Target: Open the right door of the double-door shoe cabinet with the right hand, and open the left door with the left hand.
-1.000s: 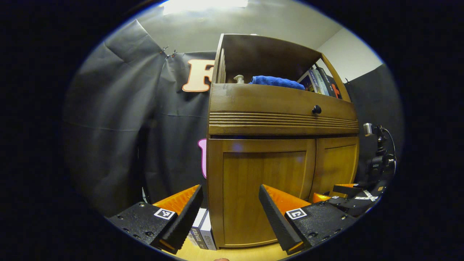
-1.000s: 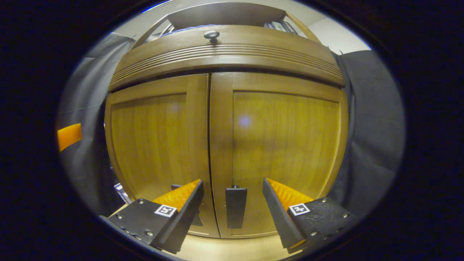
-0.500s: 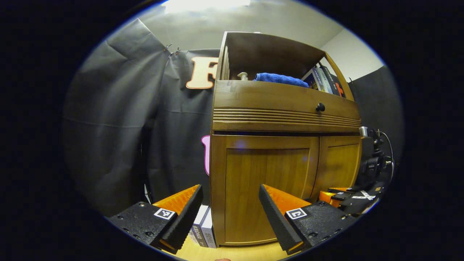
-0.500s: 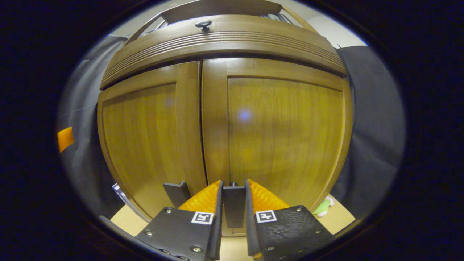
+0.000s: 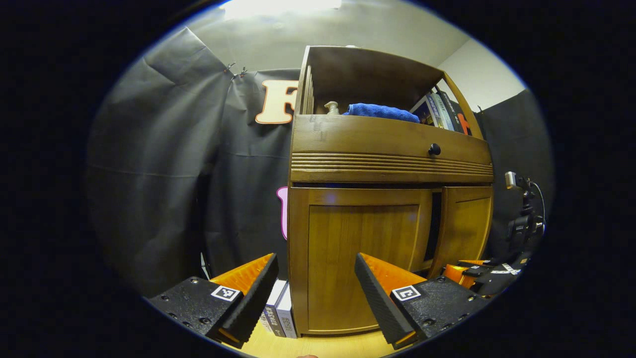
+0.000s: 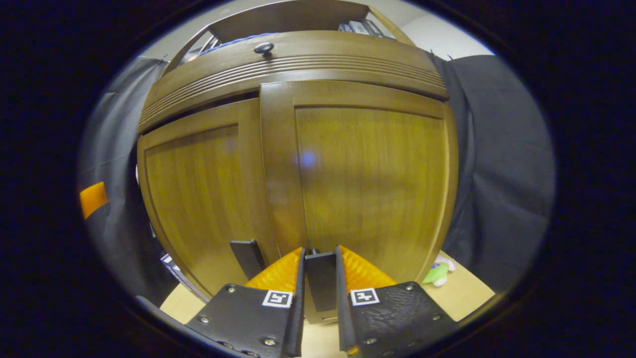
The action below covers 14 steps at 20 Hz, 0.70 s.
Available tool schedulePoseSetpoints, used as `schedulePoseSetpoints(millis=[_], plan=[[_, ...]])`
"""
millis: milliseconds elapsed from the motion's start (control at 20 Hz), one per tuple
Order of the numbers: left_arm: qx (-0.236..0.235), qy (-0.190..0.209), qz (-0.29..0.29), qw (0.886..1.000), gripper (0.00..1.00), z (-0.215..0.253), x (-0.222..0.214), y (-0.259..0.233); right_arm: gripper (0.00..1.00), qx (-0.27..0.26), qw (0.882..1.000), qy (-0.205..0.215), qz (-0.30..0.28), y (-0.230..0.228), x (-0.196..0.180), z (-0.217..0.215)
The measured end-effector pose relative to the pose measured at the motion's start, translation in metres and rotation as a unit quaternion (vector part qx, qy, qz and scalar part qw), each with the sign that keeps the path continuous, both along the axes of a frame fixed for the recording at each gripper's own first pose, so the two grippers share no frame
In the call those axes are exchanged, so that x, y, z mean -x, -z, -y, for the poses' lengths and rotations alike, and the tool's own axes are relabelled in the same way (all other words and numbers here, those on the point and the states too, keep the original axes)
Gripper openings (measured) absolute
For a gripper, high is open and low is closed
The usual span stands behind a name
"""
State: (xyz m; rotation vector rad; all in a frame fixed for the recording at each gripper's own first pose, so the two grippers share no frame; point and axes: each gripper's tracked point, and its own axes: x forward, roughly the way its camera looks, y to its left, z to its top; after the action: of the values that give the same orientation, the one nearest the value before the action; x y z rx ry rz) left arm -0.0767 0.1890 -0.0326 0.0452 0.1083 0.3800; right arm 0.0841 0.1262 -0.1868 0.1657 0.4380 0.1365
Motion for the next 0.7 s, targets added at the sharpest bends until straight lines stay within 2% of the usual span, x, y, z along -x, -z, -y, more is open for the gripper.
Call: schedulePoseSetpoints(millis=[100,300,350,600,650,700], plan=[[0.002,0.006,-0.001,1.0,0.95,0.007,0.0,0.0,0.28,0.003,1.0,0.006,-0.003,-0.003,0.01,0.008],[0.01,0.023,-0.001,1.0,0.95,0.023,-0.003,0.002,0.28,0.003,1.0,0.012,-0.004,-0.006,0.028,0.023],[0.012,0.028,-0.002,1.0,0.95,0.027,-0.004,0.003,0.23,-0.002,1.0,0.014,-0.005,-0.009,0.033,0.027],[0.012,0.065,-0.012,0.998,0.95,0.056,-0.013,0.009,0.23,0.014,1.0,0.026,-0.004,-0.014,0.051,0.046],[0.012,0.074,-0.012,0.997,0.92,0.063,-0.014,0.009,0.23,0.014,0.999,0.03,-0.004,-0.013,0.057,0.051],[0.012,0.081,-0.012,0.997,0.95,0.069,-0.017,0.01,0.23,0.012,0.999,0.035,-0.004,-0.014,0.062,0.056]])
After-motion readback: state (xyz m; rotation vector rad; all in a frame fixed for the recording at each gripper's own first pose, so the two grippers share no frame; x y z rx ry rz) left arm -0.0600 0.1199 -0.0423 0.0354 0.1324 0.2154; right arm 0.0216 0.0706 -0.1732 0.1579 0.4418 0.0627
